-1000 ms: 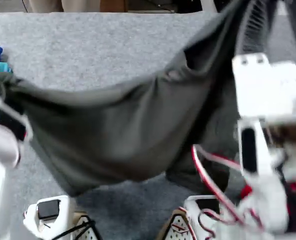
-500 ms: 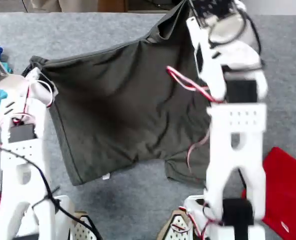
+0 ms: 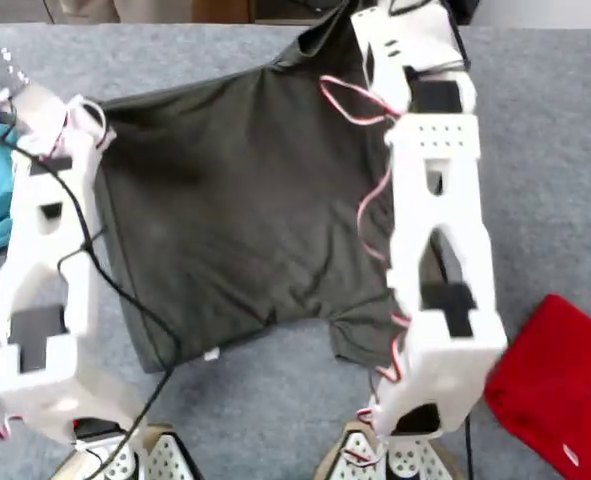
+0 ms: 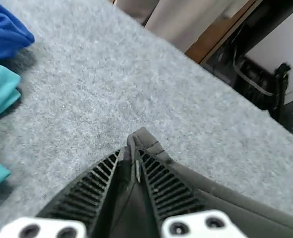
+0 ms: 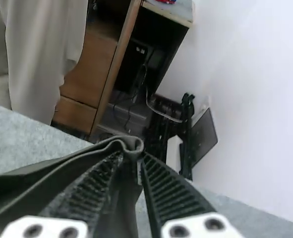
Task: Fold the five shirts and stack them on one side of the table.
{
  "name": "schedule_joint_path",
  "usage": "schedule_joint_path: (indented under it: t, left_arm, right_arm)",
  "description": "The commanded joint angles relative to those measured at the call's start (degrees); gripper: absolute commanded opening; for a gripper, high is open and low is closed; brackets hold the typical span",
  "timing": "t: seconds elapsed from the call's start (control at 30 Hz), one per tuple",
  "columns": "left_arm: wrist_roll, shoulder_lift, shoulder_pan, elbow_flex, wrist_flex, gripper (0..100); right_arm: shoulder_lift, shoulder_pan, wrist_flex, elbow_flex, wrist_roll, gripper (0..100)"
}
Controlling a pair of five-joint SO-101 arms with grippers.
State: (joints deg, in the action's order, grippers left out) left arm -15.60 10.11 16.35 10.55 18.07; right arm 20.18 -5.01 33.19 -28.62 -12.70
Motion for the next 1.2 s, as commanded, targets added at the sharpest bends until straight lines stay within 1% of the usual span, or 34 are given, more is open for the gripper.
schedule_joint_path:
  t: [0.0, 0.03, 0.13, 0.2, 0.3, 0.37, 0.47, 0.53, 0.6, 0.7, 0.87, 0.97, 1.03, 1.17]
  left_arm:
    - [0.09, 4.09, 0.62, -12.57, 7.91, 2]
    - [0.44, 4.97, 0.70, -14.68, 11.08, 2]
    - [5.27, 5.85, 0.79, -21.80, 25.05, 2]
    - [5.45, 6.02, 0.79, -25.05, 32.09, 2]
    - [5.98, 5.58, 0.79, -26.81, 39.03, 2]
    - [8.00, 5.49, 0.26, -27.34, 43.08, 2]
    - [9.14, 4.09, -0.79, -25.58, 47.38, 2]
    - [9.32, 1.98, -0.88, -21.89, 47.74, 2]
    - [11.34, -1.63, -1.32, -17.14, 46.95, 2]
    - [13.27, -9.19, -3.34, -7.21, 45.10, 2]
    - [14.86, -27.47, -7.12, 14.59, 37.27, 2]
    - [14.86, -37.41, -8.79, 26.29, 33.41, 2]
    - [14.86, -41.36, -8.62, 31.65, 31.56, 2]
    - [16.35, -43.74, -7.12, 34.55, 32.53, 2]
  right_arm:
    - [4.70, 0.84, 6.77, -14.02, 1.05, 0.5]
    - [5.85, 0.92, 10.11, -17.10, 1.14, 0.5]
    - [7.08, 1.27, 22.68, -25.27, 0.09, 0.8]
    - [7.25, 1.19, 30.86, -29.67, -2.37, 0.7]
    - [7.08, 1.19, 40.26, -34.59, -3.69, 0.6]
    - [6.99, 1.19, 45.54, -37.67, -5.45, 0.6]
    - [7.08, 1.10, 53.10, -43.91, -6.15, 0.6]
    - [7.08, 1.36, 58.11, -48.40, -6.24, 0.6]
    - [7.34, 1.63, 63.03, -53.05, -6.33, 0.6]
    - [7.43, 2.68, 68.66, -58.07, -7.12, 0.6]
    - [6.81, 7.08, 69.36, -58.15, -7.30, 0.5]
    - [3.74, 7.96, 69.36, -54.90, -8.26, 0.5]
    - [-0.31, 7.25, 69.36, -50.59, -9.49, 0.5]
    - [-10.77, 6.73, 69.27, -37.23, -11.16, 0.5]
